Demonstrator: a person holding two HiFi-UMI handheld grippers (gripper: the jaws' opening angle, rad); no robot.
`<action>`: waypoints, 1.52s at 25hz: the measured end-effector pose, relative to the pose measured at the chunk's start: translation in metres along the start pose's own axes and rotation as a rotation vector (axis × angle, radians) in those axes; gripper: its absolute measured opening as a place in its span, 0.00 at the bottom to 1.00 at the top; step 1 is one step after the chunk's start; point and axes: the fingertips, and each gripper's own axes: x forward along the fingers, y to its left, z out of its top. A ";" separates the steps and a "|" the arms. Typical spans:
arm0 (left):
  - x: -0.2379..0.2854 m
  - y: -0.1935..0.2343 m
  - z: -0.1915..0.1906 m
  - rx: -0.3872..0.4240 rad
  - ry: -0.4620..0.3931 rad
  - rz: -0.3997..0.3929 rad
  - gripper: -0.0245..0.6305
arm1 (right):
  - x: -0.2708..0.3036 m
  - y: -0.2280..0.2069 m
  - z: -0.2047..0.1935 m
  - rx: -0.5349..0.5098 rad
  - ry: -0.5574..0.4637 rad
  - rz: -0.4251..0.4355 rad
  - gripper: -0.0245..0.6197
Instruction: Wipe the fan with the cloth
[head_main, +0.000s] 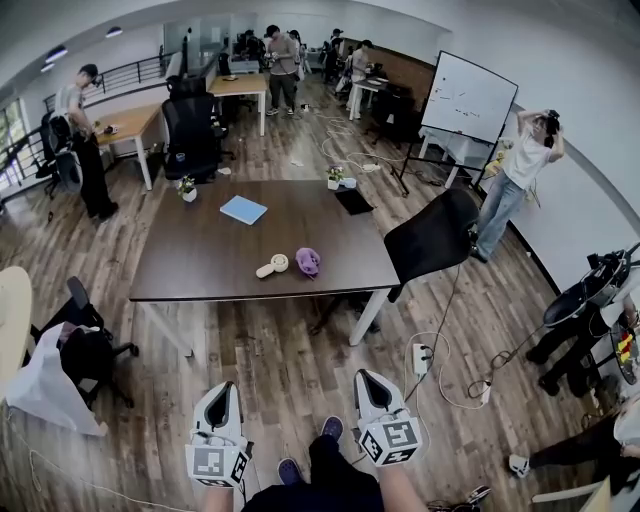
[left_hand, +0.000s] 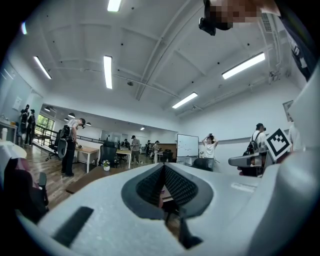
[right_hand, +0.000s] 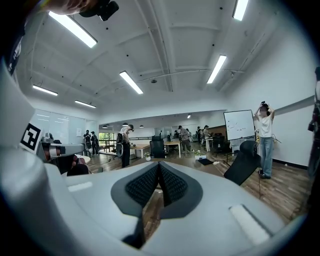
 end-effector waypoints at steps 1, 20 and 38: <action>0.003 0.000 -0.002 0.005 0.003 -0.003 0.03 | 0.003 -0.001 0.002 -0.004 -0.002 0.001 0.06; 0.066 0.023 -0.005 0.051 -0.035 0.068 0.05 | 0.076 -0.016 0.010 -0.046 -0.022 0.077 0.12; 0.157 0.032 -0.015 0.045 -0.018 0.046 0.02 | 0.140 -0.078 0.014 -0.026 -0.035 0.032 0.06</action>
